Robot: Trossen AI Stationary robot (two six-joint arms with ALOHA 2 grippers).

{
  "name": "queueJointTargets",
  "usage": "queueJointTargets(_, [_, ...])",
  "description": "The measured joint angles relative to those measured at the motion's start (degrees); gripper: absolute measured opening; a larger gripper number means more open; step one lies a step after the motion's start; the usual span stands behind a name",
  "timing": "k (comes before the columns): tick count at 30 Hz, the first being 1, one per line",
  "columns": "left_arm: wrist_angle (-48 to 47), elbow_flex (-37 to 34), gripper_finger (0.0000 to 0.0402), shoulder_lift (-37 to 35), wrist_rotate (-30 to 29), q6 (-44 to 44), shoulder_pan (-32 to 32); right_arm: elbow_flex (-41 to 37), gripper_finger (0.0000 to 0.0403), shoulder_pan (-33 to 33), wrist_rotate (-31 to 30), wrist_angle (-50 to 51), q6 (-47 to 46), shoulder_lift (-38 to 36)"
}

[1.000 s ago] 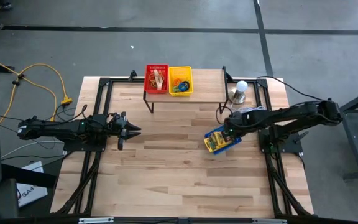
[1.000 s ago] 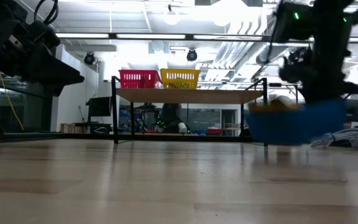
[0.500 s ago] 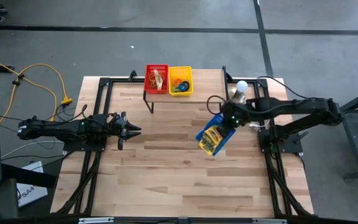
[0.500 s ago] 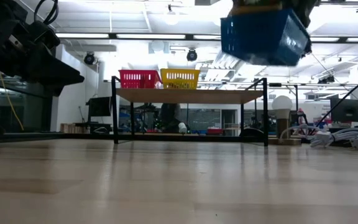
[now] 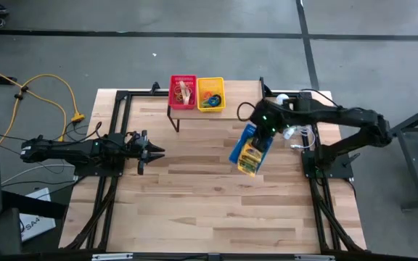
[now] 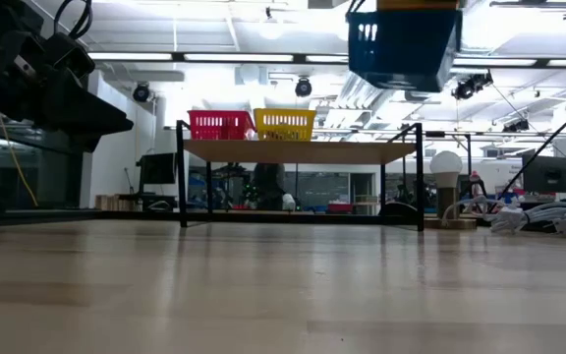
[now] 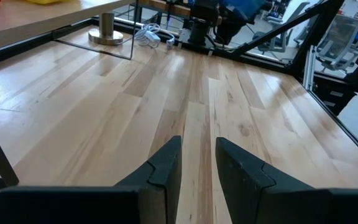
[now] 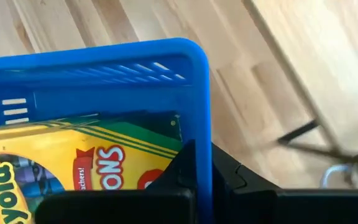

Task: Pick & Place Office Desk Supplies
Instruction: Put the blue bin on the shelf

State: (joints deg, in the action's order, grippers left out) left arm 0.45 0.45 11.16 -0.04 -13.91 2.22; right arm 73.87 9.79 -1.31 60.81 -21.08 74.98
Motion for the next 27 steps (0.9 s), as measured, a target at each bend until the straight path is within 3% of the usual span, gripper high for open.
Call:
queueJointTargets(14, [0.02,0.0,0.0095,-0.02,0.0,0.01,0.02,16.28,0.0003,16.86,1.38,5.5,28.6,11.48])
queueJointTargets(27, [0.02,0.0,0.0095,0.0,0.01,0.0,0.0,24.76,0.0003,26.58,2.93,6.03,46.52,22.11])
